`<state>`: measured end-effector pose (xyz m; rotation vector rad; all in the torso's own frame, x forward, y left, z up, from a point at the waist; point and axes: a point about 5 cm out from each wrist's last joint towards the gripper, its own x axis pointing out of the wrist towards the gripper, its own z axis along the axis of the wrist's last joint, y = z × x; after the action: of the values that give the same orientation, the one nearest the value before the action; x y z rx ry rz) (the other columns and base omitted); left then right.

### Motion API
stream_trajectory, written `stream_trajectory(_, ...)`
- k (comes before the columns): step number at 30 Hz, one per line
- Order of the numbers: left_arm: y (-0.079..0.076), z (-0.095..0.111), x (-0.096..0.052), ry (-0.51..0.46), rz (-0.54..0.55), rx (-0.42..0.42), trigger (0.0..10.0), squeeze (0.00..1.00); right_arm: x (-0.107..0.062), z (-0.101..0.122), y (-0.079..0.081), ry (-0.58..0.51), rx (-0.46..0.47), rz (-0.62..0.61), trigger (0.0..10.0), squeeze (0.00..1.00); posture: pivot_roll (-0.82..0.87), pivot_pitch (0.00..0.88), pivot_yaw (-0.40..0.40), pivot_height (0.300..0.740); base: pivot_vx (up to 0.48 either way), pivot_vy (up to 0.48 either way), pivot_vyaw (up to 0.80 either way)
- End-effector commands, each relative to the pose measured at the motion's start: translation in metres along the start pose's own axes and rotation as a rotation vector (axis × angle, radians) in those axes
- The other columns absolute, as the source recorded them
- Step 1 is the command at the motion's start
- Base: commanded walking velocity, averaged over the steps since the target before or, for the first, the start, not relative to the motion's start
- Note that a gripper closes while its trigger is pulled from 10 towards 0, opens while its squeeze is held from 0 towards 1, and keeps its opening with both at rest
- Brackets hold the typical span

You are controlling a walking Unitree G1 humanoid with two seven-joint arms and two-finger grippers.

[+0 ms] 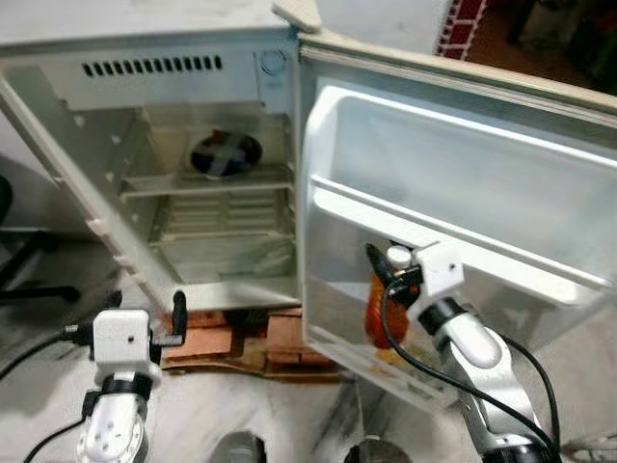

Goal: Restocking fridge

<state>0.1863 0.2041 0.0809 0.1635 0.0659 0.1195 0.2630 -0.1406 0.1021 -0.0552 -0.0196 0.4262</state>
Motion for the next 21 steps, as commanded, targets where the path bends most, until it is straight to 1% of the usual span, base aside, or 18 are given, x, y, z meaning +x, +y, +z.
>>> stream_trajectory(1,0.0062,-0.0024,-0.0023,0.019,0.016,0.017,10.0,0.00,0.0047,0.0101,0.0117,-0.040,0.024,0.073,10.0,0.00,0.01,0.101,-0.009,0.740,0.000,0.000,0.00)
stream_trajectory(5,0.0067,-0.0029,-0.0024,0.023,0.016,0.017,10.0,0.00,0.0044,0.0088,0.0140,-0.030,0.034,0.101,10.0,0.00,0.02,0.098,-0.010,0.740,0.000,0.000,0.00)
stream_trajectory(13,0.0069,-0.0030,-0.0028,0.026,0.016,0.020,10.0,0.00,0.0056,0.0094,0.0128,-0.031,0.038,0.111,10.0,0.00,0.02,0.098,-0.011,0.712,0.000,0.000,0.00)
stream_trajectory(18,0.0073,-0.0033,-0.0025,0.027,0.013,0.024,10.0,0.00,0.0061,0.0090,0.0146,-0.031,0.047,0.125,10.0,0.00,0.02,0.098,-0.009,0.672,0.000,0.000,0.00)
stream_trajectory(21,0.0073,-0.0034,-0.0024,0.027,0.012,0.025,10.0,0.00,0.0060,0.0088,0.0150,-0.031,0.048,0.127,10.0,0.00,0.02,0.098,-0.009,0.657,0.000,0.000,0.00)
